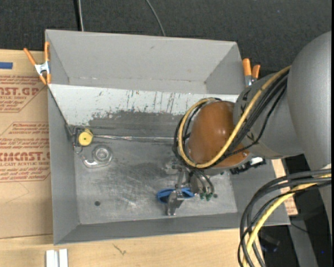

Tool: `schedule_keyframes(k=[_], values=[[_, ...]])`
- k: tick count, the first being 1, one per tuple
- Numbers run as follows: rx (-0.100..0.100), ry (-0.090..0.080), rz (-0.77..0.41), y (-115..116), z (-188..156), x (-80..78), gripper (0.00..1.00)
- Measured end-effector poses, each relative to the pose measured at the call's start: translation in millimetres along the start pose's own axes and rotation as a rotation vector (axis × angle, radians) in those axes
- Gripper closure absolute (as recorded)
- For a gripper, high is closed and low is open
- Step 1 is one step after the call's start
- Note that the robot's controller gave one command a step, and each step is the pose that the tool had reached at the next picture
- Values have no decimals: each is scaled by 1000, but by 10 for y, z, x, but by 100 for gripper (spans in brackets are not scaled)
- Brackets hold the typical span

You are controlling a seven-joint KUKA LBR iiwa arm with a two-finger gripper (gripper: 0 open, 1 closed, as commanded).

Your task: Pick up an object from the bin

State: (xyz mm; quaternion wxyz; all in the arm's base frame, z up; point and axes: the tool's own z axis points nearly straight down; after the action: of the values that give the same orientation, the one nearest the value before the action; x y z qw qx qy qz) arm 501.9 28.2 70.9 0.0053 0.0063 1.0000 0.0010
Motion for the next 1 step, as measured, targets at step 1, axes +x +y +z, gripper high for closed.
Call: schedule_keyframes(k=[1], values=[[0,7,-3,10,-31,8,100]])
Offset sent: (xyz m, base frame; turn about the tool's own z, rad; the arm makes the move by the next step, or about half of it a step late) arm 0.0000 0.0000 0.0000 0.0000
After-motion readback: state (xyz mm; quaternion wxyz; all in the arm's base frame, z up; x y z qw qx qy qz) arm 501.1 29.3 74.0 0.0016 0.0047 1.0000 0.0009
